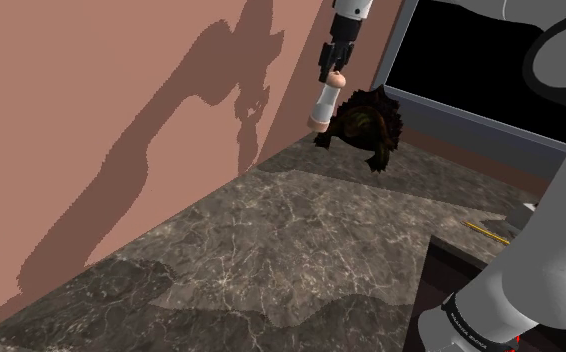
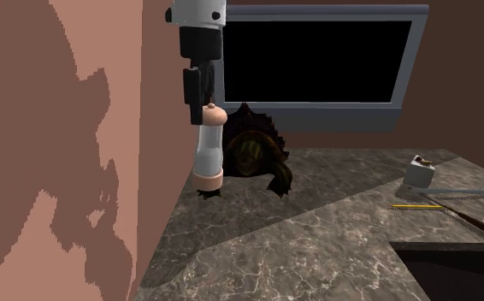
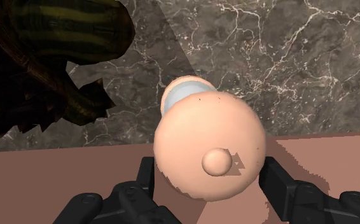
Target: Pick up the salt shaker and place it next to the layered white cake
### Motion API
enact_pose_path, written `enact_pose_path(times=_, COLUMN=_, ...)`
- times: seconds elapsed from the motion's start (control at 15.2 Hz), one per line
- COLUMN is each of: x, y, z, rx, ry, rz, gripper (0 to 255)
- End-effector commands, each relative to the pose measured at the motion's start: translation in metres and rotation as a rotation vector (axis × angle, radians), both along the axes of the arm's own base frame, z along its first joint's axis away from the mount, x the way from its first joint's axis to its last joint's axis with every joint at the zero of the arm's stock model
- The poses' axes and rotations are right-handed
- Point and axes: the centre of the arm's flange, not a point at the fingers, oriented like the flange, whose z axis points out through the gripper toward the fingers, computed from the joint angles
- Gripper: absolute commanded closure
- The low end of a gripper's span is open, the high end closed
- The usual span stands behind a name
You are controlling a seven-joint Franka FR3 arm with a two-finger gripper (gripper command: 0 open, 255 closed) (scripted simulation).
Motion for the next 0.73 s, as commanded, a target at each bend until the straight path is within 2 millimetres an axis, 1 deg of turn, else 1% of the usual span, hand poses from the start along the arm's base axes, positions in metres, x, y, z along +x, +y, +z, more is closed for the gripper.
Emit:
enact_pose_path(times=0.0, x=0.001, y=0.001, z=0.011, rx=0.0, ry=0.0, rz=0.0, gripper=255)
enact_pose_path(times=0.66, x=0.001, y=0.001, z=0.064, rx=0.0, ry=0.0, rz=0.0, gripper=255)
